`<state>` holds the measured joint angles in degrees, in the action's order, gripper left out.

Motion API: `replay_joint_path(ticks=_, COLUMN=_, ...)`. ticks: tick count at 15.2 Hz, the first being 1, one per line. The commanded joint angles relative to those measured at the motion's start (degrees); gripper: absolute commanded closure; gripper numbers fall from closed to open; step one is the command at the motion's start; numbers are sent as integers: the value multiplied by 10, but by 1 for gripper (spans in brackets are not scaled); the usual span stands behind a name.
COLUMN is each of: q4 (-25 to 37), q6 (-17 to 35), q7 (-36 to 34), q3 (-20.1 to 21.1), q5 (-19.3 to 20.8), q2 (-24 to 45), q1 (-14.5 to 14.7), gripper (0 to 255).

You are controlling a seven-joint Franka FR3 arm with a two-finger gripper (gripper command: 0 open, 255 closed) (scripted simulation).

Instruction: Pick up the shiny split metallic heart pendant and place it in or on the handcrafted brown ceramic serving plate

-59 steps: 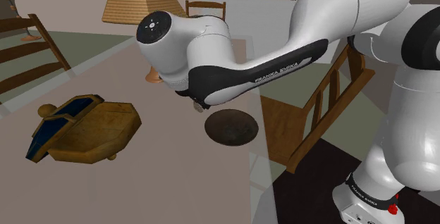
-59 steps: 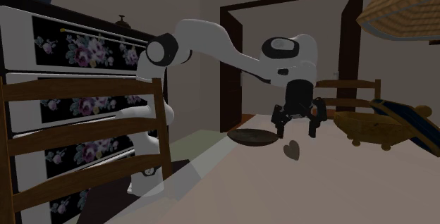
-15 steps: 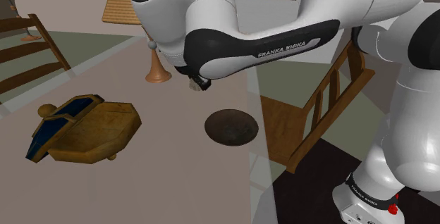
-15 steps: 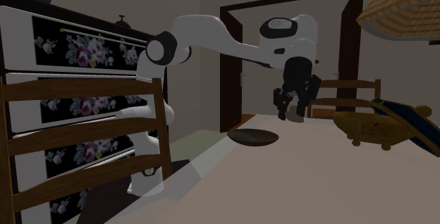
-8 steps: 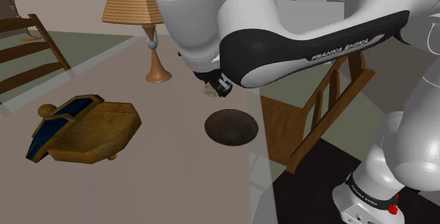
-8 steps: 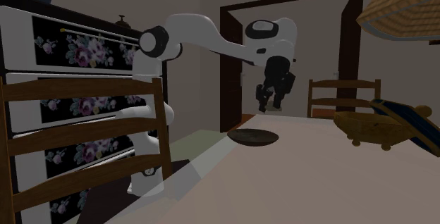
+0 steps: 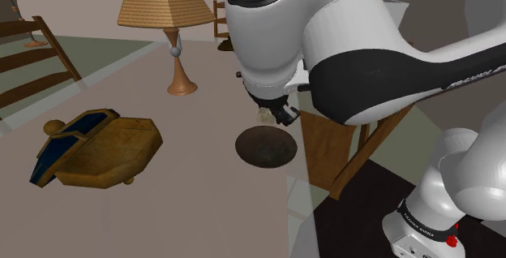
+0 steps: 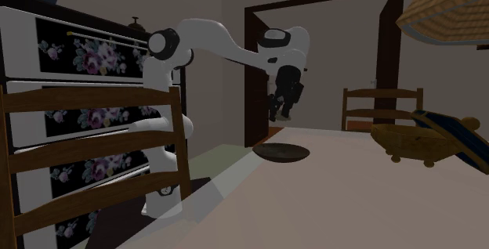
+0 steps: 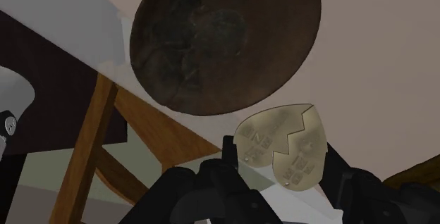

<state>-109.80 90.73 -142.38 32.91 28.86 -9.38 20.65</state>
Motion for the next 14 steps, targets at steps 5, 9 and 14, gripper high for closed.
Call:
replay_joint_path(ticks=5, q4=-43, q6=36, q7=-22, q3=0, q5=0, q2=-1, q1=1, gripper=255)
replay_joint_path(ticks=9, q4=-68, q6=60, q7=-37, q3=1, q5=3, q2=4, q1=1, gripper=255)
replay_joint_path(ticks=14, q4=-93, q6=86, q7=-55, q3=2, q5=9, q2=11, q1=1, gripper=255)
